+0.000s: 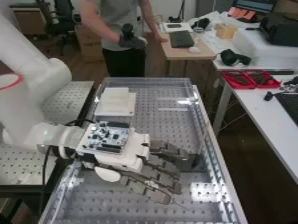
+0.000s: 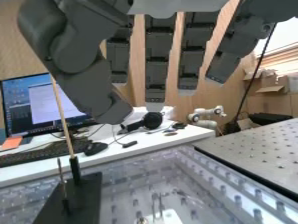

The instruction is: Grab the paper clip and place it in the clear container

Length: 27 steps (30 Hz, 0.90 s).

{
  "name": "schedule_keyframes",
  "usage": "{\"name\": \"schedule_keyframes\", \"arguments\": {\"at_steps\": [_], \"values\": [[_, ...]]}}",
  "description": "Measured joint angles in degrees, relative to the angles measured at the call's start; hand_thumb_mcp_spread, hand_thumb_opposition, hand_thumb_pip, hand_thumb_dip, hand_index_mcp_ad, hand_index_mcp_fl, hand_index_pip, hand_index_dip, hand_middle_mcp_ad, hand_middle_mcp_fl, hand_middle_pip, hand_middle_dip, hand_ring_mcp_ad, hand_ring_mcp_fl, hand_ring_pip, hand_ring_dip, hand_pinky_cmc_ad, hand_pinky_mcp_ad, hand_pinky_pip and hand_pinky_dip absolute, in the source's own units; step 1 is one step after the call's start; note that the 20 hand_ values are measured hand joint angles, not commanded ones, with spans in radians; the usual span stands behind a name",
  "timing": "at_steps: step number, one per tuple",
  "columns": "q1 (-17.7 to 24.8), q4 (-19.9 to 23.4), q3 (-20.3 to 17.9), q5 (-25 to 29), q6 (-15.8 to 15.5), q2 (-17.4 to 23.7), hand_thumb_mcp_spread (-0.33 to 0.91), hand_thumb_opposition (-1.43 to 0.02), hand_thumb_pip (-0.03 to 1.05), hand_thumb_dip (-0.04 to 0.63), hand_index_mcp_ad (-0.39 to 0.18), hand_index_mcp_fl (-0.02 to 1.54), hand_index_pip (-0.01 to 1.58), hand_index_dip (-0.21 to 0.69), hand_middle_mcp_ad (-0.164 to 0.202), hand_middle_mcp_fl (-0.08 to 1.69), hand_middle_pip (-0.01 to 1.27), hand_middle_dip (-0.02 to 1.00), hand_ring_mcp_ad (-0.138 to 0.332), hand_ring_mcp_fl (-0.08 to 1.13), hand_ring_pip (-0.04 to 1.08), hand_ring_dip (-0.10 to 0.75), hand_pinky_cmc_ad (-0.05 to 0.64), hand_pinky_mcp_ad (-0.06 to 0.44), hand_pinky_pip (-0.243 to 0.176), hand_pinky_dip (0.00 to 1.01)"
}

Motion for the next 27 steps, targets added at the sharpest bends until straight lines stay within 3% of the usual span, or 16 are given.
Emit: {"name": "schedule_keyframes", "arguments": {"at_steps": [6, 11, 16, 18, 27], "values": [[-0.3, 2.7, -0.6, 0.2, 0.5, -1.7, 0.45, -0.79, 0.84, 0.333, -0.187, 0.01, 0.69, -0.195, 0.007, 0.37, 0.46, 0.52, 0.079, 0.18, 0.39, 0.353, 0.398, 0.197, 0.016, 0.4], [-0.3, 5.4, -1.5, 0.5, 1.1, -2.9, 0.47, -0.79, 0.84, 0.333, -0.187, 0.01, 0.66, -0.195, 0.007, 0.34, 0.62, 0.52, 0.096, 0.2, 0.39, 0.353, 0.398, 0.18, 0.017, 0.38], [-0.2, 5.2, -1.3, 0.9, 0.8, -3.8, 0.49, -0.79, 0.84, 0.333, -0.188, 0.01, 0.66, -0.195, 0.003, 0.31, 0.76, 0.52, 0.099, 0.2, 0.41, 0.353, 0.398, 0.183, 0.021, 0.34], [-0.1, 4.8, -1.1, 1.1, 0.8, -4.1, 0.51, -0.79, 0.84, 0.333, -0.187, 0.0, 0.64, -0.195, 0.003, 0.29, 0.8, 0.52, 0.101, 0.2, 0.44, 0.353, 0.405, 0.162, 0.019, 0.32], [-0.1, 3.9, -0.3, 1.4, 1.1, -5.6, 0.54, -0.79, 0.83, 0.332, -0.187, 0.01, 0.62, -0.195, 0.007, 0.25, 0.95, 0.62, 0.101, 0.23, 0.53, 0.353, 0.412, 0.157, 0.037, 0.25]]}}
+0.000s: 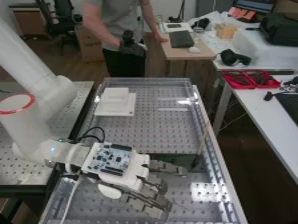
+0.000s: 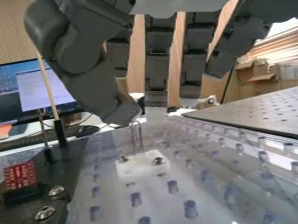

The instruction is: Grab the paper clip and place it in the clear container

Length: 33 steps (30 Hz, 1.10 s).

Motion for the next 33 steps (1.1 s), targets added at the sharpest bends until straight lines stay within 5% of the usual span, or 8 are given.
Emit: {"name": "schedule_keyframes", "arguments": {"at_steps": [19, 33], "values": [[0.4, 1.1, -0.8, -0.3, 0.2, 0.2, 0.56, -0.81, 0.87, 0.335, -0.188, 0.01, 0.62, -0.195, 0.003, 0.15, 1.09, 0.72, 0.099, 0.18, 0.72, 0.382, 0.429, 0.147, 0.037, 0.25], [0.2, 1.5, -2.0, -4.4, -8.4, 0.7, 0.56, -0.85, 0.88, 0.335, -0.188, 0.01, 0.62, -0.195, 0.002, 0.07, 1.14, 0.72, 0.093, 0.06, 0.8, 0.386, 0.443, 0.15, 0.017, 0.29]]}}
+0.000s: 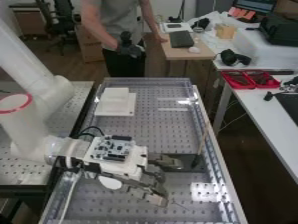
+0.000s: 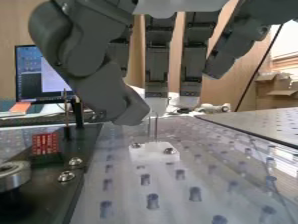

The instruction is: Grab the paper clip and place it in the clear container

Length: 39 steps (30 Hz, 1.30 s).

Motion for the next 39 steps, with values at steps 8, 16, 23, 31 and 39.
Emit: {"name": "schedule_keyframes", "arguments": {"at_steps": [8, 16, 23, 31, 39], "values": [[-0.6, 3.9, -1.4, -0.8, -2.0, -0.4, 0.56, -0.85, 0.88, 0.333, -0.188, 0.0, 0.7, -0.195, 0.003, 0.1, 1.18, 0.72, 0.093, 0.05, 0.88, 0.386, 0.443, 0.15, 0.016, 0.33], [-0.7, 4.6, -0.9, -1.1, -1.5, -1.3, 0.56, -0.85, 0.88, 0.333, -0.188, 0.01, 0.74, -0.195, 0.005, 0.17, 1.21, 0.72, 0.091, 0.06, 0.93, 0.386, 0.443, 0.15, 0.002, 0.39], [-1.0, 3.7, -0.1, -1.6, -1.6, -1.6, 0.56, -0.85, 0.88, 0.333, -0.188, 0.01, 0.74, -0.195, 0.002, 0.18, 1.23, 0.73, 0.093, 0.07, 0.95, 0.386, 0.443, 0.152, 0.002, 0.41], [-1.2, 3.2, 0.5, -2.1, -1.9, -2.1, 0.56, -0.85, 0.88, 0.333, -0.188, 0.01, 0.74, -0.195, 0.003, 0.2, 1.23, 0.73, 0.093, 0.1, 0.95, 0.386, 0.436, 0.152, 0.002, 0.41], [-1.3, 3.3, 0.8, -2.5, -1.9, -2.4, 0.56, -0.85, 0.88, 0.333, -0.19, 0.01, 0.74, -0.195, 0.002, 0.21, 1.23, 0.73, 0.093, 0.11, 0.94, 0.384, 0.454, 0.152, 0.0, 0.41]]}}
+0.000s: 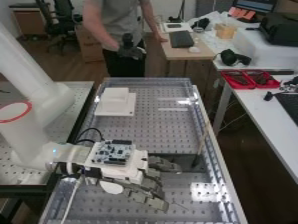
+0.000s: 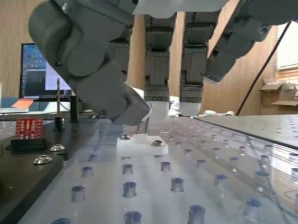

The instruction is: Grab the paper clip and place it in the clear container

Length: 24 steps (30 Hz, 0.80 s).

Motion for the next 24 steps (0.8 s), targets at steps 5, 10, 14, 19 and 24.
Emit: {"name": "schedule_keyframes", "arguments": {"at_steps": [5, 10, 14, 19, 24], "values": [[-0.1, 0.1, 0.2, -0.4, 0.0, -0.2, 0.56, -0.85, 0.88, 0.333, -0.188, 0.01, 0.74, -0.195, 0.002, 0.21, 1.23, 0.73, 0.089, 0.13, 0.94, 0.384, 0.452, 0.152, -0.002, 0.41], [-0.1, 0.5, 0.3, -0.7, 0.2, -0.2, 0.56, -0.85, 0.88, 0.333, -0.19, 0.01, 0.74, -0.197, 0.0, 0.28, 1.23, 0.73, 0.089, 0.17, 0.94, 0.379, 0.452, 0.148, -0.003, 0.41], [-0.1, 0.7, 0.4, -0.9, 0.2, -0.3, 0.56, -0.85, 0.88, 0.333, -0.188, 0.01, 0.74, -0.197, 0.0, 0.29, 1.23, 0.73, 0.091, 0.18, 0.93, 0.379, 0.464, 0.15, -0.003, 0.41], [-0.2, 0.1, 0.6, -1.0, 0.1, -0.3, 0.56, -0.85, 0.88, 0.333, -0.188, 0.01, 0.74, -0.197, 0.002, 0.34, 1.22, 0.73, 0.089, 0.21, 0.9, 0.377, 0.469, 0.15, -0.005, 0.41], [-0.2, -1.0, 0.9, -1.1, 0.0, -0.2, 0.56, -0.85, 0.88, 0.333, -0.188, 0.01, 0.74, -0.197, 0.002, 0.33, 1.19, 0.73, 0.091, 0.23, 0.89, 0.379, 0.464, 0.15, -0.002, 0.41]]}}
